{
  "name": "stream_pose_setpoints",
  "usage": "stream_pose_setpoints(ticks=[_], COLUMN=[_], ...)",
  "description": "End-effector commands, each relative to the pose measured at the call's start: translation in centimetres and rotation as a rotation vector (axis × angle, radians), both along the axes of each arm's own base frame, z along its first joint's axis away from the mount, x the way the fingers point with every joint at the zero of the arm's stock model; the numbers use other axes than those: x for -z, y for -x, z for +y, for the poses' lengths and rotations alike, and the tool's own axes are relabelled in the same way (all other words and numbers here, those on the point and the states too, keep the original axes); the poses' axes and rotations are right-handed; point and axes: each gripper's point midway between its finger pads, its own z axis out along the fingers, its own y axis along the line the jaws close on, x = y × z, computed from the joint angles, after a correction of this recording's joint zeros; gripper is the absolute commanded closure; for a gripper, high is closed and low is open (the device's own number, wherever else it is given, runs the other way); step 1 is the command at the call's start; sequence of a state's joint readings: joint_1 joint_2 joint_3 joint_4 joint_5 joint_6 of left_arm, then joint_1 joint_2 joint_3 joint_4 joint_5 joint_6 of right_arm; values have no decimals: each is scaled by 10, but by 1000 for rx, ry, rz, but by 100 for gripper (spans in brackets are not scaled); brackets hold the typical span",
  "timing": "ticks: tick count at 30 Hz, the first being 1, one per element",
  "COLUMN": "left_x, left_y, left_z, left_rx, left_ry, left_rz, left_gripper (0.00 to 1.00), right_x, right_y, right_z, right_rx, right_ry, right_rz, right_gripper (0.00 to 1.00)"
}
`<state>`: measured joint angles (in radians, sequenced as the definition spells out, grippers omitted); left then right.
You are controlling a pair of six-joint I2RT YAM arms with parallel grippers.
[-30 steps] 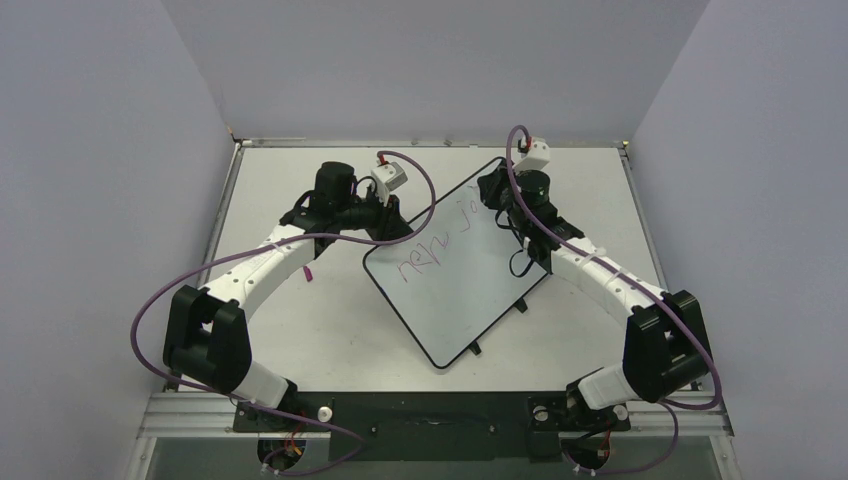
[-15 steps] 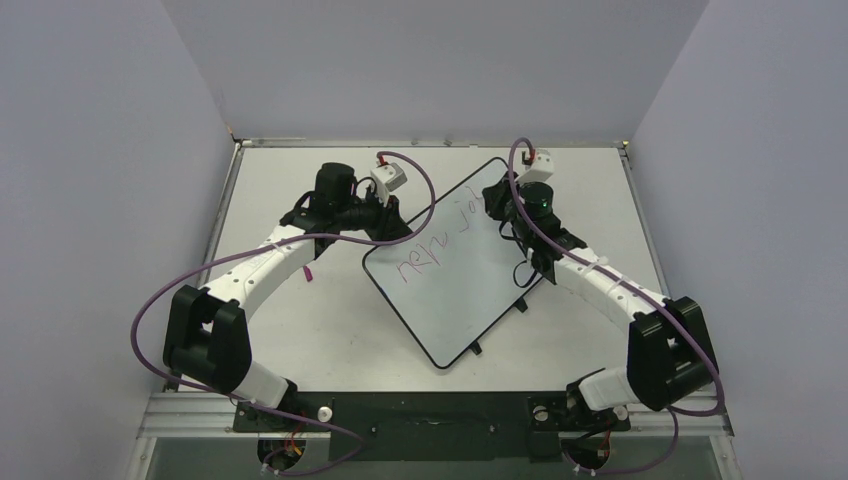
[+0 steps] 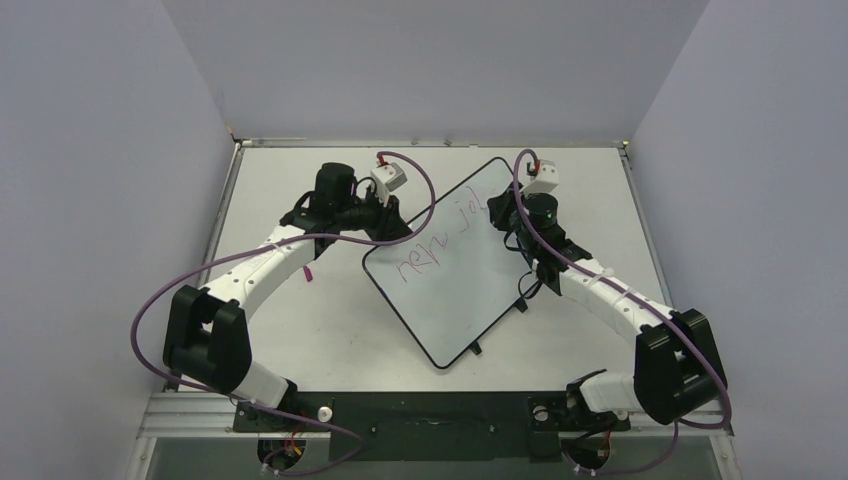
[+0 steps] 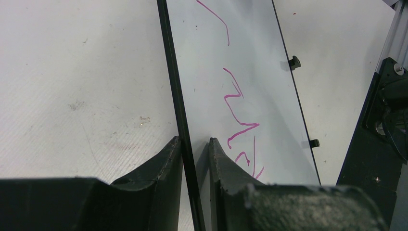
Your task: Write a sentence on the whiteboard
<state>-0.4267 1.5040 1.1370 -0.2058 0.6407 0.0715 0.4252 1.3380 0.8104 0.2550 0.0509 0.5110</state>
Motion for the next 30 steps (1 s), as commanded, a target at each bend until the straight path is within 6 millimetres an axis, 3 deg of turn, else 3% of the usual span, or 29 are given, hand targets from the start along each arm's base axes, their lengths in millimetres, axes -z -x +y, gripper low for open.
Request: stream_pose_setpoints(ticks=[1,15,30], left_x=[-17,-15,-13], left_y=[-6,-6,-7], left_z=[-4,-5,-5], left_rx=[47,51,51], left_ry=[4,3,-1], left_rz=[-140,-136,-132], left_gripper=[100,100,100], right_x=[8,-20,-30], right_y=[6,-16,-33], right_z=[-2,11,15], right_rx=[1,-21,-13], right_ry=[11,8,21], right_rz=[40,3,-9], right_gripper=[100,100,100])
